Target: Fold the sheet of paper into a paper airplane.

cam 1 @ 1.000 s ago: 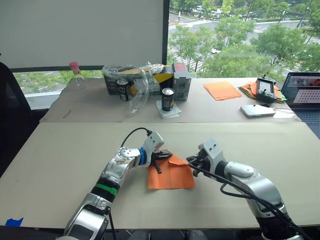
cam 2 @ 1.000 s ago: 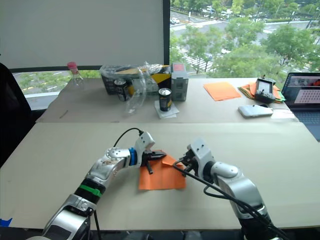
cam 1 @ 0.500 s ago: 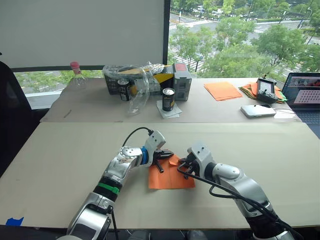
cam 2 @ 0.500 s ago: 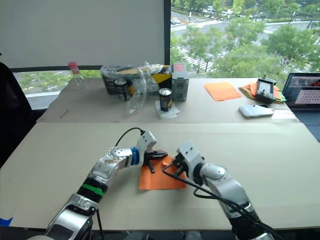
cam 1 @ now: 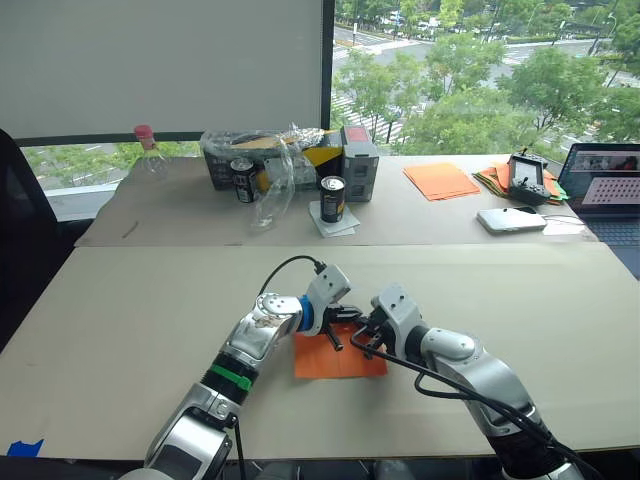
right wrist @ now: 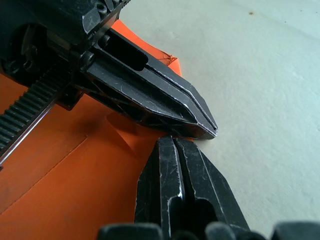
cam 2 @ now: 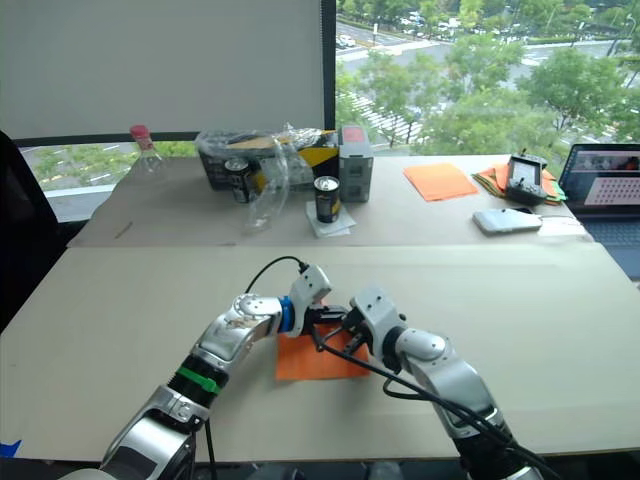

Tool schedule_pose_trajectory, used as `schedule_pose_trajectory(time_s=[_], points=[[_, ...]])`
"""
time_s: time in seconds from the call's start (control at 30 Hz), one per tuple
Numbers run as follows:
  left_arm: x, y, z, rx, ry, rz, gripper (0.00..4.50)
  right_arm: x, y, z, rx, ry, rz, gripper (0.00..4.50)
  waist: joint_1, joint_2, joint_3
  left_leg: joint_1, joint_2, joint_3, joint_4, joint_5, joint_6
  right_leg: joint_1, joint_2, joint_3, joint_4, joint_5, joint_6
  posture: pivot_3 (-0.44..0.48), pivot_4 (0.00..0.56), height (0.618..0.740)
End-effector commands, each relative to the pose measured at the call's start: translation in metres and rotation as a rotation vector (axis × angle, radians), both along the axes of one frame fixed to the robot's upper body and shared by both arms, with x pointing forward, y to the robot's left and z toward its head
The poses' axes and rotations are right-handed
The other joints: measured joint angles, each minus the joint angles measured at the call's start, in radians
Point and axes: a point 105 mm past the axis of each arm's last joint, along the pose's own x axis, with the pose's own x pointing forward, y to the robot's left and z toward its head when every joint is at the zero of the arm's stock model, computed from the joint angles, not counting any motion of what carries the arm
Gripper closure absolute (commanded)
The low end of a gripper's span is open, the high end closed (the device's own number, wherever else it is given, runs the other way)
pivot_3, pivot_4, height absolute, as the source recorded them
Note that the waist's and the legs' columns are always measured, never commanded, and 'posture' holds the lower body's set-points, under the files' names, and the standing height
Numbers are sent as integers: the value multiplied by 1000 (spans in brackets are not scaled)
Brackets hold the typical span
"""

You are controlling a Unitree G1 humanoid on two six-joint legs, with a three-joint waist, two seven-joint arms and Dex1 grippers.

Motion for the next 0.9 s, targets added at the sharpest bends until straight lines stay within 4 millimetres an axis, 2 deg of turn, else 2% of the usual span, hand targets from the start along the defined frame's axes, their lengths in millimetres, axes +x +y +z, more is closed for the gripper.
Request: schedule_pose_trajectory(time_s=[0.03, 0.27, 0.3, 0.53, 0.63, 0.77, 0.9], points=[[8, 15, -15, 47, 19, 89, 4500, -8, -6, -22, -41, 97, -17, 4479, 0, 0, 0, 0, 0, 0, 0, 0, 0, 1, 0, 0, 0, 0, 0, 0, 150, 695], [28, 52, -19, 84, 12, 244, 4500, -8, -8, -23, -51, 96, -9, 4479, -4, -1, -2, 10, 2, 0, -3, 0, 0, 10, 2, 0, -2, -1, 2, 0, 150, 695], [30, 56, -20, 89, 10, 254, 4500, -7, -7, -23, -52, 96, -7, 4479, -5, -1, -2, 12, 3, 0, -3, 0, 0, 12, 2, 0, -2, -5, 8, 0, 150, 695], [39, 74, -14, 90, -16, 311, 4500, -6, -5, -22, -52, 96, 6, 4479, -5, -1, -3, 13, 6, 0, -3, -1, -1, 12, 5, 0, -2, -5, 8, 0, 150, 695], [42, 72, -2, 17, -36, 318, 4500, -6, -5, -22, -53, 97, 7, 4479, -5, -1, -3, 13, 7, 0, -4, -1, -1, 12, 6, 0, -2, -5, 8, 0, 150, 695], [43, 55, 37, -212, -105, 291, 4500, -6, -4, -22, -51, 97, 6, 4479, -3, -1, -3, 12, 8, 0, -3, -1, -2, 11, 7, 0, -2, -5, 8, 0, 150, 695], [33, 41, 45, -257, -118, 204, 4500, -6, -3, -22, -50, 97, 7, 4479, 1, -1, -3, 10, 8, 0, -3, -1, -2, 11, 6, -1, -6, 0, 0, 0, 150, 695]])
